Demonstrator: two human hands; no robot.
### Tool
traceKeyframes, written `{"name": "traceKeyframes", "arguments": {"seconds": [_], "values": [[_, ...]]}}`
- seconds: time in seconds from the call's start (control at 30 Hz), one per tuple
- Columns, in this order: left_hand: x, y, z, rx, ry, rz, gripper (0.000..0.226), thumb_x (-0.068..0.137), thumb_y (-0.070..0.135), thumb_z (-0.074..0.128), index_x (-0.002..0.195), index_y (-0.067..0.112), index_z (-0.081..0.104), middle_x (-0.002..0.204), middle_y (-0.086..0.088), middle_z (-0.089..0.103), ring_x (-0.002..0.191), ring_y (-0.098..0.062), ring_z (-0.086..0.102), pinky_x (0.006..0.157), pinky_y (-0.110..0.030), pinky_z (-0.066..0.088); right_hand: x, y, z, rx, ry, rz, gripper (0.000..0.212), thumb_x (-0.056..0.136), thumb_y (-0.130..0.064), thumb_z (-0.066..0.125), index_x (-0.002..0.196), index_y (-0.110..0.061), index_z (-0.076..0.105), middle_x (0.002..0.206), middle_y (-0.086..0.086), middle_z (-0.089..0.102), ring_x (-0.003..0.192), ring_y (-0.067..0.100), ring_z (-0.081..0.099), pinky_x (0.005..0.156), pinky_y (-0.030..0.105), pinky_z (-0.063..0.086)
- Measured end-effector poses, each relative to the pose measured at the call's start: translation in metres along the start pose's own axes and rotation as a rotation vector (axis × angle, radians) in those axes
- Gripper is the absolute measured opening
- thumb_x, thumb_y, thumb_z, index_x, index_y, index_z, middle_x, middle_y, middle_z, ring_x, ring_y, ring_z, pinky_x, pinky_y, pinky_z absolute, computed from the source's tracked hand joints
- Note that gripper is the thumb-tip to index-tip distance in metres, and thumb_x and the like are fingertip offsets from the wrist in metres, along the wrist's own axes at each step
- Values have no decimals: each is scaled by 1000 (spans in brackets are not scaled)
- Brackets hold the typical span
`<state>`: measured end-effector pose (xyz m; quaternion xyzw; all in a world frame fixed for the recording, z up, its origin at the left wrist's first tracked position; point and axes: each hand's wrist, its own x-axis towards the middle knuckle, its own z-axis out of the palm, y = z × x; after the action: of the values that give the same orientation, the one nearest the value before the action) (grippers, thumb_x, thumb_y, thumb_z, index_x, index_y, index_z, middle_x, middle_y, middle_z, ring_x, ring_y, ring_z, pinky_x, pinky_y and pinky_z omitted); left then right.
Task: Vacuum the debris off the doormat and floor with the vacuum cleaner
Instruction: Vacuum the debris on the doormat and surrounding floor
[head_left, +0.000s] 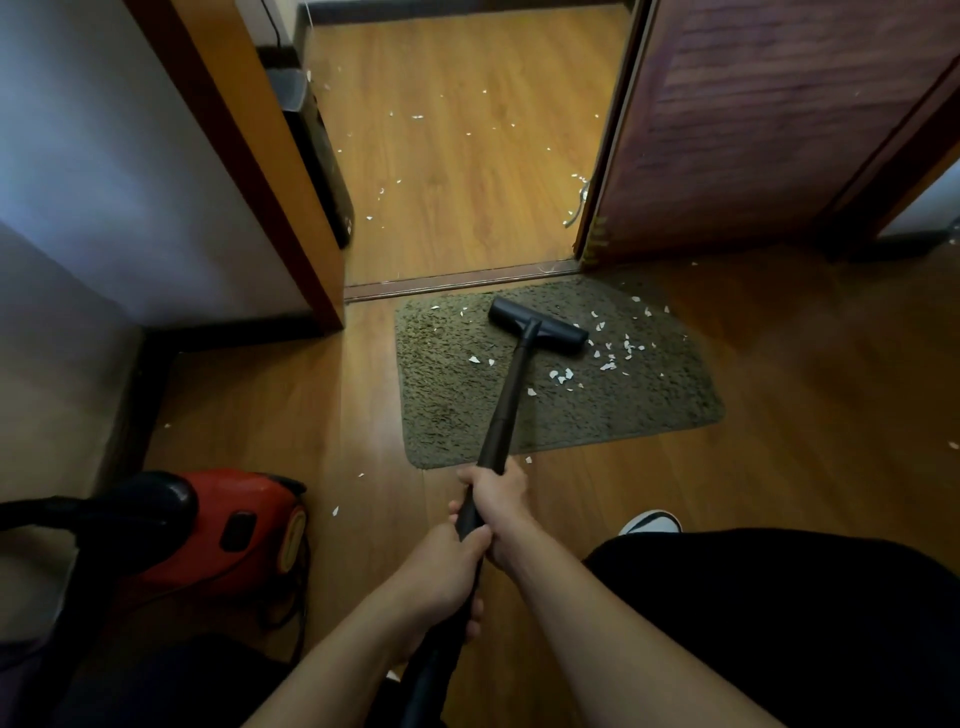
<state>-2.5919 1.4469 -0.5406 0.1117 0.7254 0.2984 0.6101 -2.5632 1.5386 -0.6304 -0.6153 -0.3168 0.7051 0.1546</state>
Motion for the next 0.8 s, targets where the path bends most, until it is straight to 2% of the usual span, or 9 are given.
{"name": "traceKeyframes", "arguments": {"seconds": [0.17,0.3,0.4,0.53,0.7,0.8], "values": [[-28,-32,-20,25,19,-59,23,104,37,39,121,22,39,77,-9,52,52,-15,51,48,-26,46,-32,30,18,-27,-57,8,25,91,-1,60,113,-12,56,82,14,62,44,22,63,43,27,50],[-53,-52,-30,25,47,-85,22,105,37,38,123,31,27,81,-11,54,55,-16,53,50,-27,48,-60,51,28,-41,-101,34,27,93,-3,63,116,-16,54,93,17,65,50,21,66,44,27,52],[-68,-66,-36,66,79,-88,49,105,36,38,149,28,20,87,-12,58,57,-16,55,49,-27,49,-80,63,33,-43,-135,42,29,94,-4,62,118,-17,53,103,19,65,52,21,66,45,27,53],[-88,-82,-42,64,104,-79,60,105,37,39,155,27,9,83,-7,56,55,-17,54,51,-28,49,-99,76,38,-60,-135,50,26,94,-5,63,113,-21,54,102,16,65,53,21,67,45,28,54],[-102,-85,-42,22,113,-86,52,105,35,38,151,24,18,84,-10,54,57,-15,53,50,-26,48,-110,82,41,-43,-141,59,28,94,-4,63,118,-16,55,100,17,64,51,21,66,44,27,53],[-92,-84,-41,-1,108,-69,42,104,34,39,143,22,28,74,-10,54,49,-15,52,45,-26,47,-104,78,42,-29,-137,42,30,93,-3,63,119,-13,55,97,18,63,48,22,65,44,27,52]]}}
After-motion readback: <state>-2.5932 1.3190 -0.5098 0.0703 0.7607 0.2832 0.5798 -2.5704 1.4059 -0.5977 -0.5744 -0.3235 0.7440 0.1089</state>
